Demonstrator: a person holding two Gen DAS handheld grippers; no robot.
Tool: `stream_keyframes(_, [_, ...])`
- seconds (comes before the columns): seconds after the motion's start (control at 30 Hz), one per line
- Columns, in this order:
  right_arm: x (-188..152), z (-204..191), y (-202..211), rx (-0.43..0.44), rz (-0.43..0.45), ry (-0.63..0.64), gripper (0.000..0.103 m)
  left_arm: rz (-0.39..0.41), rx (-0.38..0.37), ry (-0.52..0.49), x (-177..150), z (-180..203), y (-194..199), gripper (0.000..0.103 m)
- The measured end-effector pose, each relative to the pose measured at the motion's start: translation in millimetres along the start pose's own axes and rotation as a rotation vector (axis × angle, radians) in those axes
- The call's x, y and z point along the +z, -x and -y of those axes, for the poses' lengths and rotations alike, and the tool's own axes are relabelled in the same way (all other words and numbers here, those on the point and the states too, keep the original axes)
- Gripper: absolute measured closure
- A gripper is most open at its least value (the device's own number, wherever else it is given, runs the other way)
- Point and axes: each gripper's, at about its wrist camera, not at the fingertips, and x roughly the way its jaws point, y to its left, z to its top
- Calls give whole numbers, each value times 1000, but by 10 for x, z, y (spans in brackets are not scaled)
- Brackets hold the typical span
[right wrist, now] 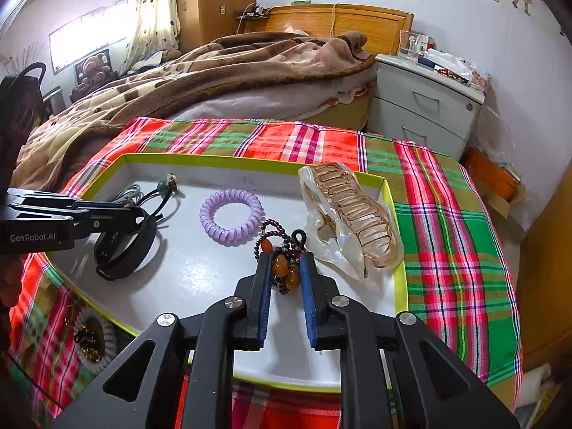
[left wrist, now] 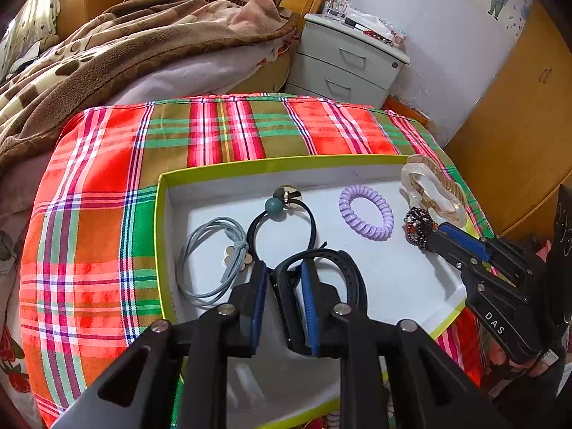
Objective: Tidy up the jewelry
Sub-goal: 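Open both grippers to release the strap and bead bracelet in the box, then move both open grippers back to the jewelry beside the box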
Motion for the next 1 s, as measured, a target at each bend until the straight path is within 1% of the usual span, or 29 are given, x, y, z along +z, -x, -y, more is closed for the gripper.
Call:
stream_keyframes(0.1, [2, 4, 20, 5, 7, -5, 81, 1, -11, 4, 3, 0, 13, 77])
stream_keyframes(0.13, [3, 6, 26, 7, 9, -6, 79, 5, -13, 6, 0, 1, 24, 74])
stream_keyframes(0.17, [2, 8, 34, 10, 11, -10, 77, 9, -16, 5, 0, 6, 34, 69])
stream_keyframes(0.23, [0, 3, 43, 13, 11, -14, 76, 11, -19, 10, -1, 2, 47, 65])
stream_keyframes(0.37, [1, -14, 86, 9, 22, -16, 75, 27, -26, 14, -9, -4, 111, 65])
stream_keyframes(0.47, [-7, -13, 160, 15, 38, -36, 68, 66, -33, 20, -21, 0, 231, 62])
stream_keyframes(0.57, [-29, -25, 272, 32, 62, -48, 67, 94, -41, 16, -48, 3, 357, 58])
stream_keyframes(0.77, [-92, -136, 468, 52, 85, -48, 67, 111, -27, 18, -205, -6, 554, 57])
stream_keyframes(0.87, [-142, -206, 558, 81, 94, -48, 67, 131, -33, 35, -308, -35, 674, 57])
stream_keyframes(1.0, [-228, -336, 626, 145, 89, -46, 67, 148, -26, 54, -426, -86, 787, 57])
